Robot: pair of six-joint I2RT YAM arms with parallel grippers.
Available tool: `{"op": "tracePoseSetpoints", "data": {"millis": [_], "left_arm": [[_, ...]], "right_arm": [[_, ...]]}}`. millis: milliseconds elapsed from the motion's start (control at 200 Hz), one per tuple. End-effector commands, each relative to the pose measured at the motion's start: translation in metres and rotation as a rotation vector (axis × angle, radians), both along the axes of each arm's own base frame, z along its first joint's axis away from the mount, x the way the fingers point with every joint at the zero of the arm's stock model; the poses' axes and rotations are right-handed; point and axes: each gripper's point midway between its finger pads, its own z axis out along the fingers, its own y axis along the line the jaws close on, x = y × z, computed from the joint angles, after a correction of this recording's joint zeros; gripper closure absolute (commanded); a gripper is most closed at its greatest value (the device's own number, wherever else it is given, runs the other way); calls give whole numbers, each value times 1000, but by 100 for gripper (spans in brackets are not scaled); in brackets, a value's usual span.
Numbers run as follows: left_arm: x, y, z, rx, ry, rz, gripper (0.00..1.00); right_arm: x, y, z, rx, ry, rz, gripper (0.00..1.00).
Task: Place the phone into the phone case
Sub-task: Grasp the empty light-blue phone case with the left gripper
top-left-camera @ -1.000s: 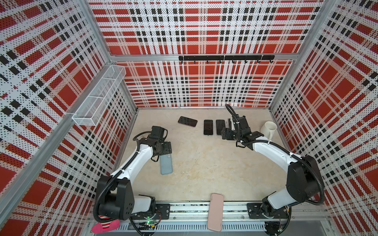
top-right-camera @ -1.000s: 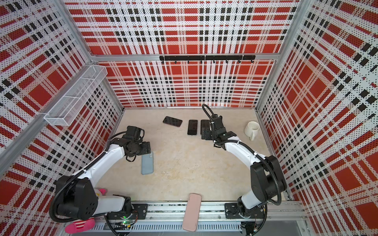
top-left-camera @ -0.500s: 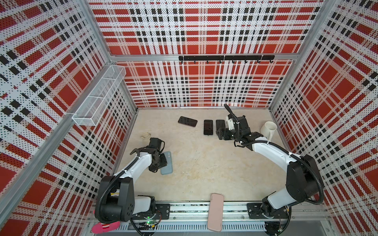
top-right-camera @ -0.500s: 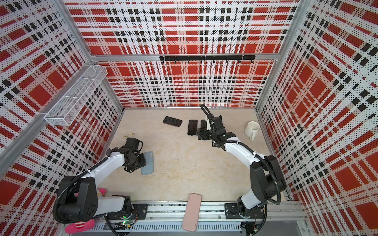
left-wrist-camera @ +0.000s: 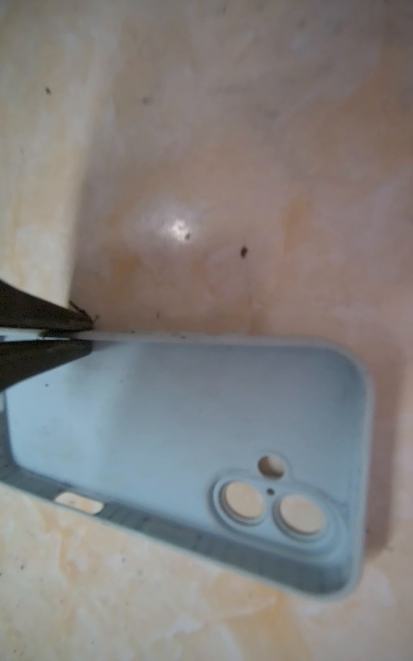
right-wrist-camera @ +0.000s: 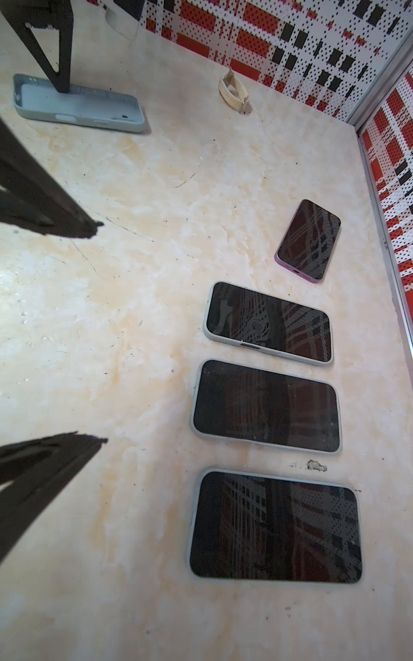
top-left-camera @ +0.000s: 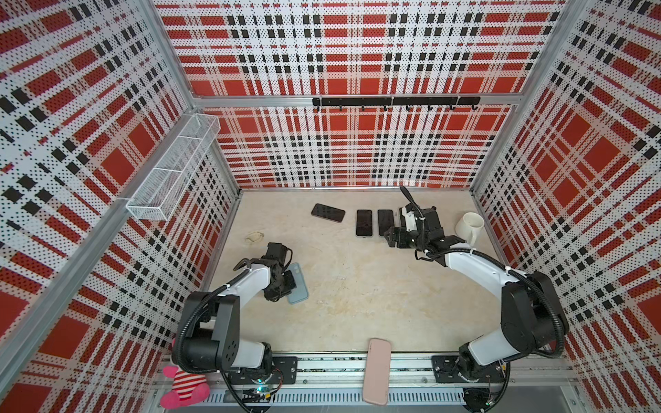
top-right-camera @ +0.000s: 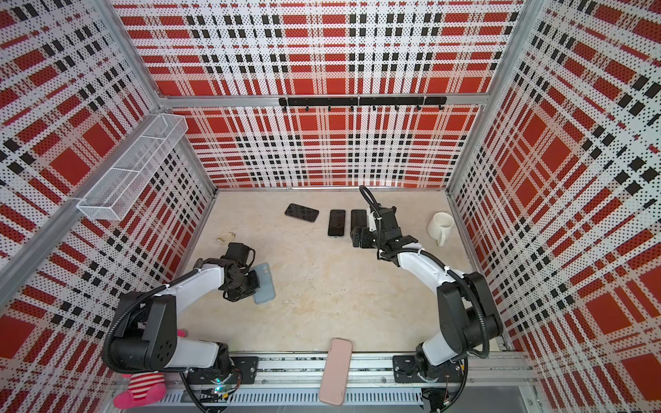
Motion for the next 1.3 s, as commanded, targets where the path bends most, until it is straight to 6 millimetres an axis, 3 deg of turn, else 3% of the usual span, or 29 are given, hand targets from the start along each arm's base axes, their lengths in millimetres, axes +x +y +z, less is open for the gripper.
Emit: {"op": "tracePoseSetpoints", "data": {"millis": [0,271,436,601,676,857,957,1293], "left_arm": [[10,-33,9,-94,-38,-28,91],[21,-137,30,-225,-123,-138,96],[30,-183,30,-197,-125,-269,86],[46,-199,42,-107,-157,-411,50],[57,-215,60,-82,-225,-588,43],[92,-217,73,159,-319,-923,38],[102,-226,74,182,-337,-1051,39],[113,-234,41,191,-259,-1212,40]], "right_arm": [[3,-3,19,29,-61,-6,13],[5,-4,13,38,-51,0,12],[3,-5,11,38,-45,11,12],[1,-11,10,19,-51,5,12],[2,-13,10,16,-55,1,12],[2,-13,3,3,-38,14,11],[0,-17,5,-10,-41,8,11],[-2,-26,3,-20,-37,-8,11]]}}
